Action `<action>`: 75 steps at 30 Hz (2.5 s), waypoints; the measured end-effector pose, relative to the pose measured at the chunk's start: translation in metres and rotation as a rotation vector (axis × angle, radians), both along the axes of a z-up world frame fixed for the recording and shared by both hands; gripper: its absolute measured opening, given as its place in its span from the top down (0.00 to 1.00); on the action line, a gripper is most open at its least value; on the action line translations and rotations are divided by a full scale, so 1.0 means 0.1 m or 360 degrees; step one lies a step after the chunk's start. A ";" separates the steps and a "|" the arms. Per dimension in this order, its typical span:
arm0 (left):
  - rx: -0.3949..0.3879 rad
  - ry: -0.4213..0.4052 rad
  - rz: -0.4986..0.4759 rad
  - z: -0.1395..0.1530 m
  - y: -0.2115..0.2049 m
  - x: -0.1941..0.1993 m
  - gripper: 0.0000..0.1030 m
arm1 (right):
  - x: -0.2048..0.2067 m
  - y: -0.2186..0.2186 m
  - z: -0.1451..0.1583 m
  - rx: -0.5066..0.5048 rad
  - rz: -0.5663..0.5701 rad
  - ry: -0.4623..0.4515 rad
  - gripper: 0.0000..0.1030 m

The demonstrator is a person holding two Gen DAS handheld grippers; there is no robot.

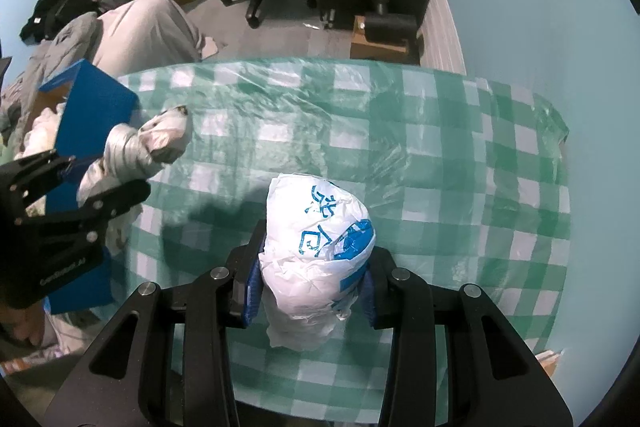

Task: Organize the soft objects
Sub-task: 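Carry the white bundle in the left tool while the right tool carries the white bag over the box, then lower the white bundle into the box and open the left tool while the right tool releases the bag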

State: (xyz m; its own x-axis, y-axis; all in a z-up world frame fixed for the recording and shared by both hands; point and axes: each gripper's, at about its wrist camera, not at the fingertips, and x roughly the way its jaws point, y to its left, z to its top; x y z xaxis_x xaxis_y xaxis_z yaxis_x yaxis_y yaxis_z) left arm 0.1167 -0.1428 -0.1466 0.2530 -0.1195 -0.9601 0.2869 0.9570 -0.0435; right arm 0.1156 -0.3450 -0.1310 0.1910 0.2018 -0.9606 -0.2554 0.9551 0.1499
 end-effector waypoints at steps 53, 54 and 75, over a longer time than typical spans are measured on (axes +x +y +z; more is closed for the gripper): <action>-0.0023 -0.0142 0.0836 0.58 2.48 -1.25 0.59 | -0.50 2.49 0.76 0.0269 0.0621 -0.0061 0.63; -0.0025 -0.0139 0.0848 0.56 2.52 -1.25 0.59 | -0.52 2.56 0.75 0.0274 0.0635 -0.0055 0.63; -0.0057 -0.0039 0.0892 0.22 2.83 -1.27 0.56 | -0.83 3.11 0.44 0.0336 0.0660 0.0119 0.59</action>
State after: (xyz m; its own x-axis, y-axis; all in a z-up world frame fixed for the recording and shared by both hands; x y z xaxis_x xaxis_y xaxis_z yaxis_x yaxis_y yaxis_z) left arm -0.0099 0.1405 -0.1250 0.3092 0.0069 -0.9510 -0.2637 0.9614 -0.0787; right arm 0.0327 -0.0344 -0.0872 -0.0154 0.4388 -0.8985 -0.5903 0.7213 0.3624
